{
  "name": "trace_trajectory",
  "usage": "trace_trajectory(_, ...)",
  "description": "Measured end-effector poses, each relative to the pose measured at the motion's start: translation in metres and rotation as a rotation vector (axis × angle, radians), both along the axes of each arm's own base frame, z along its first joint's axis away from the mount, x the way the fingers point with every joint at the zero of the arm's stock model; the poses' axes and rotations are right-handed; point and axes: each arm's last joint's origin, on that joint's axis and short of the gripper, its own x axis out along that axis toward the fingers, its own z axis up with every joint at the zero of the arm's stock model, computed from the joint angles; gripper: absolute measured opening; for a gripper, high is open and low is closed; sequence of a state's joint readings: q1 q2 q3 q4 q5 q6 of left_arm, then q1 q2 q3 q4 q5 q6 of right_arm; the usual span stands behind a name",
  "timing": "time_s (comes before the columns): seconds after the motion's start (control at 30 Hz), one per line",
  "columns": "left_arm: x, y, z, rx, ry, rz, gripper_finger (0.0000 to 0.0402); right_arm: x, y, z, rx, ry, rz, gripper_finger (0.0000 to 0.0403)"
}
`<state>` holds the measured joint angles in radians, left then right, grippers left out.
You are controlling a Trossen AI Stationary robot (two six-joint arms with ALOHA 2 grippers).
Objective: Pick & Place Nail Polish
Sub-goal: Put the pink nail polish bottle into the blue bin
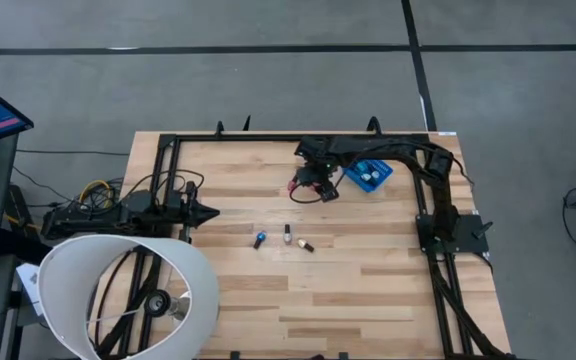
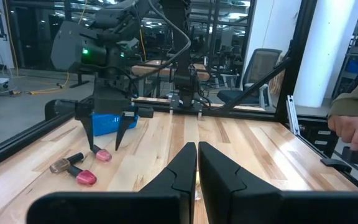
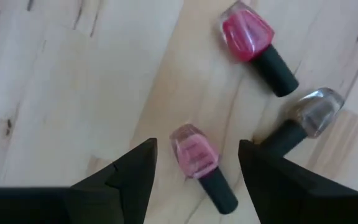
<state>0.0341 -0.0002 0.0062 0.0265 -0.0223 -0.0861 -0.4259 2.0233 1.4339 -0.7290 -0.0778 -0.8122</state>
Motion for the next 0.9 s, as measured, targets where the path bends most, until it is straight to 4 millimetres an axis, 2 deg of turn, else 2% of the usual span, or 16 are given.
trace_trajectory(0.17,0.000,0.000,0.000,0.000,0.000,0.000,0.0011,0.003,-0.003,-0.014,-0.014,0.022,-0.023,0.0205)
trace_trajectory(0.43,0.000,0.000,0.000,0.000,0.001,0.000,0.0011,0.003,-0.002,-0.011,-0.016,0.017,-0.035,0.0198)
trace_trajectory(0.63,0.000,0.000,0.000,0.000,0.000,0.000,0.0011,0.006,0.002,-0.010,0.001,0.001,-0.107,0.0192)
trace_trajectory(0.8,0.000,0.000,0.000,0.000,0.000,0.000,0.0011,0.011,0.000,-0.008,0.048,-0.056,-0.323,0.0196)
trace_trajectory(0.9,0.000,0.000,0.000,0.000,0.000,0.000,0.0011,0.014,-0.003,0.001,0.044,-0.077,-0.453,0.0203)
